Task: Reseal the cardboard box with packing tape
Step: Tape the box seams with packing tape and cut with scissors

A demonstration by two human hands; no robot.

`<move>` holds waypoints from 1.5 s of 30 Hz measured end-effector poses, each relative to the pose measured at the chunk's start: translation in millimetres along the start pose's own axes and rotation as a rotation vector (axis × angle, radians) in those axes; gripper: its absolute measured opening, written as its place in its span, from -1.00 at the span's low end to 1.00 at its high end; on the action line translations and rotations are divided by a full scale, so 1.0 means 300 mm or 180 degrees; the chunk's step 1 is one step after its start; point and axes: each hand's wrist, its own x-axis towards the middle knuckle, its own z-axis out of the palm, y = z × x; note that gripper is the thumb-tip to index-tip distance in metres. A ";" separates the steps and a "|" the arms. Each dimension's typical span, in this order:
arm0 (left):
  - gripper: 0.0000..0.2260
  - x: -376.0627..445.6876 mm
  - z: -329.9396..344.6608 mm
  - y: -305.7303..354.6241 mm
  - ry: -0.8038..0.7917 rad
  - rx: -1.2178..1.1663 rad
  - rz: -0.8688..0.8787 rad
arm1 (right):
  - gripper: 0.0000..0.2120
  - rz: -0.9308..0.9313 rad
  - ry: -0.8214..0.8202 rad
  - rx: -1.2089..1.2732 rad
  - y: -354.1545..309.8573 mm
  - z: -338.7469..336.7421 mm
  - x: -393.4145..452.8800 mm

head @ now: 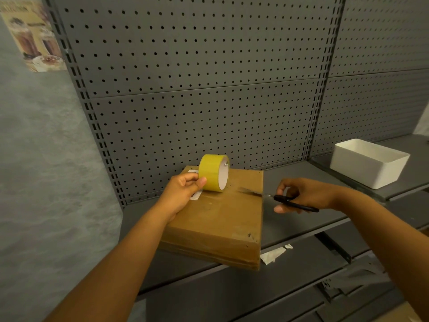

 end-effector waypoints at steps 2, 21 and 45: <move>-0.87 0.000 0.000 -0.001 0.0005 0.0022 -0.0013 | -0.58 0.0095 0.0206 0.0338 0.055 0.000 -0.004; -0.84 -0.005 0.000 0.015 0.0028 0.0334 -0.0079 | -0.60 0.1363 0.0515 -0.1646 0.180 0.036 0.170; -0.80 0.045 -0.009 0.085 0.0787 0.2785 -0.0030 | -0.72 -0.0696 0.2006 -0.1148 0.007 -0.063 0.323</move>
